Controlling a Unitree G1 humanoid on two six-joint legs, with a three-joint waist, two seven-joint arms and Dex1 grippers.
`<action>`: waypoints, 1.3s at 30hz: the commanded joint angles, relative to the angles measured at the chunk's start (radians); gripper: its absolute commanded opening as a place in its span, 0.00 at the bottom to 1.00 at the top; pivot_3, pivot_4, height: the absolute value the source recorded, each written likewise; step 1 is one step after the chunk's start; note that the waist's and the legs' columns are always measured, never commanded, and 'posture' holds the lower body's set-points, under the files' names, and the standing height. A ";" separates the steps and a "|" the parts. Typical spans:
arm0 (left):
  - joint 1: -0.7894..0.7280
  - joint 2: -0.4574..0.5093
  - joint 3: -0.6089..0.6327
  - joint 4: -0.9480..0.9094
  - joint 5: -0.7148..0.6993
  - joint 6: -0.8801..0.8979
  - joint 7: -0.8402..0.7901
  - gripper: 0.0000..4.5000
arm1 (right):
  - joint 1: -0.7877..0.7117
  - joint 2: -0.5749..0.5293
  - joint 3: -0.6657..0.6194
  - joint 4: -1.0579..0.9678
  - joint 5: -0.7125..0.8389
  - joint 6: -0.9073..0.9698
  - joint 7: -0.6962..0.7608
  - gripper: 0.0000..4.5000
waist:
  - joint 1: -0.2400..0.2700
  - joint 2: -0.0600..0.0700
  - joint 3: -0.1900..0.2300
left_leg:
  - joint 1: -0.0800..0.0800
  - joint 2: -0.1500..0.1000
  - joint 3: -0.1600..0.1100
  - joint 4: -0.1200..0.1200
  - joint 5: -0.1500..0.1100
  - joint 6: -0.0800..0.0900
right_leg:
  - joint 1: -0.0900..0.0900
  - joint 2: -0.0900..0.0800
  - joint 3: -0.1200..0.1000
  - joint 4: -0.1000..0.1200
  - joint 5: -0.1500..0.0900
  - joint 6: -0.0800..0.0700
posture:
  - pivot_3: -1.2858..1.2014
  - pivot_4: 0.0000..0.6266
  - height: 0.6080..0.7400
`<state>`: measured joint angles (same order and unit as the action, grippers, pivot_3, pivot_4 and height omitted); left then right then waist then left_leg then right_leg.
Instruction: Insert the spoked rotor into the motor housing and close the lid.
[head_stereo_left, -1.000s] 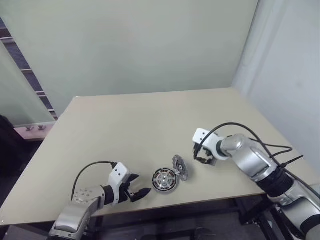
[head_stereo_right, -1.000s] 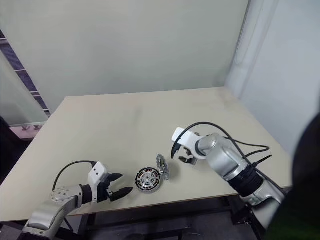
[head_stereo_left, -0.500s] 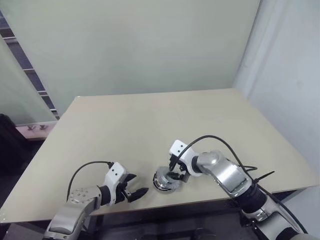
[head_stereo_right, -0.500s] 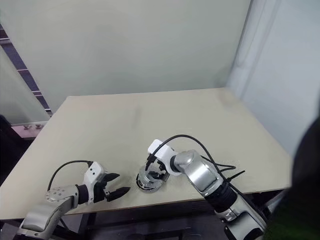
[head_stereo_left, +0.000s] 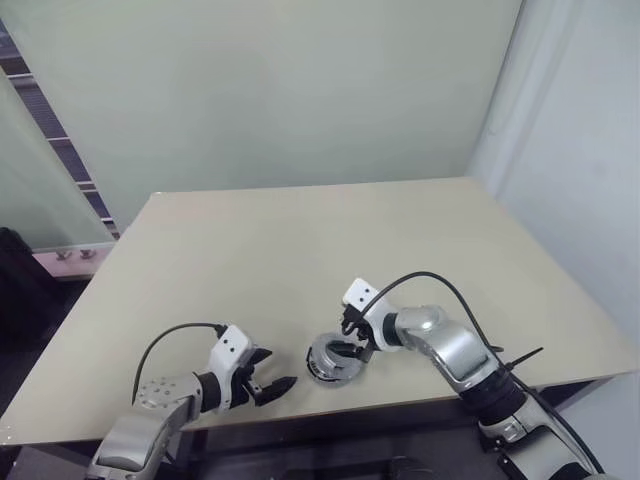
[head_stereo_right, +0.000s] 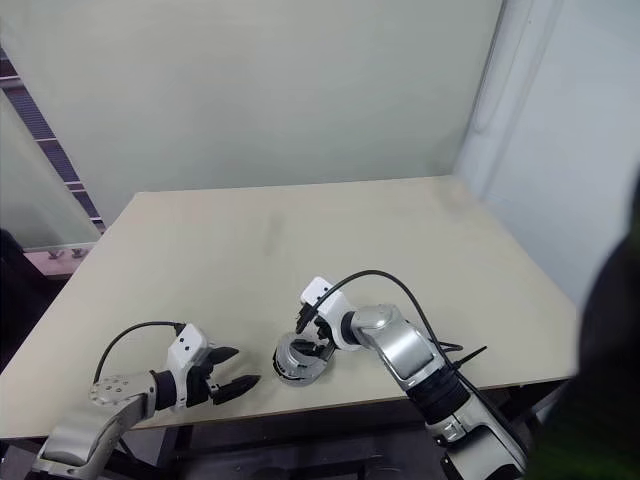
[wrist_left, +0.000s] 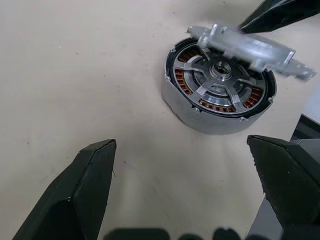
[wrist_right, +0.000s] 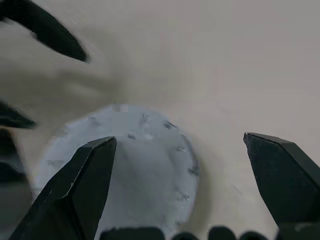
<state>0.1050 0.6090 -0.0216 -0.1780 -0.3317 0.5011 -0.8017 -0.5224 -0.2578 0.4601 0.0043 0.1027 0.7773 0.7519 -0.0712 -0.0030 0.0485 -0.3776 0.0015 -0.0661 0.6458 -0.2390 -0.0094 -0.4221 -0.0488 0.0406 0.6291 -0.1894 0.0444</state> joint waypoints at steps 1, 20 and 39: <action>-0.023 0.007 0.022 -0.037 -0.012 -0.001 0.000 1.00 | -0.004 -0.039 -0.038 0.005 0.057 -0.118 0.119 0.99 | 0.000 0.000 0.000 | 0.000 0.000 0.000 0.000 0.000 0.000 | 0.000 0.000 0.000 0.000 0.000 0.000 | 0.52 0.00 1.00; -0.015 0.033 0.032 -0.077 -0.048 0.037 -0.022 0.01 | -0.032 -0.048 -0.012 0.260 0.027 -0.410 0.325 1.00 | 0.000 0.000 0.000 | 0.001 0.000 0.000 0.001 0.000 0.000 | 0.001 0.000 0.000 0.000 0.000 0.000 | 0.52 0.00 1.00; -0.015 0.034 0.032 -0.086 -0.048 0.041 -0.010 0.00 | -0.060 0.023 0.002 0.395 -0.039 -0.484 0.370 0.74 | 0.000 0.000 0.000 | 0.002 0.000 0.000 0.001 0.000 0.000 | 0.002 0.000 0.000 0.002 0.000 0.000 | 0.52 0.00 1.00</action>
<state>0.1017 0.6327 -0.0153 -0.2251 -0.3705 0.5462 -0.8145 -0.5497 -0.2456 0.4679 0.4102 0.0601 0.3057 1.1112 -0.0713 -0.0030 0.0485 -0.3754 0.0012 -0.0662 0.6471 -0.2389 -0.0094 -0.4200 -0.0486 0.0410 0.6310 -0.1893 0.0443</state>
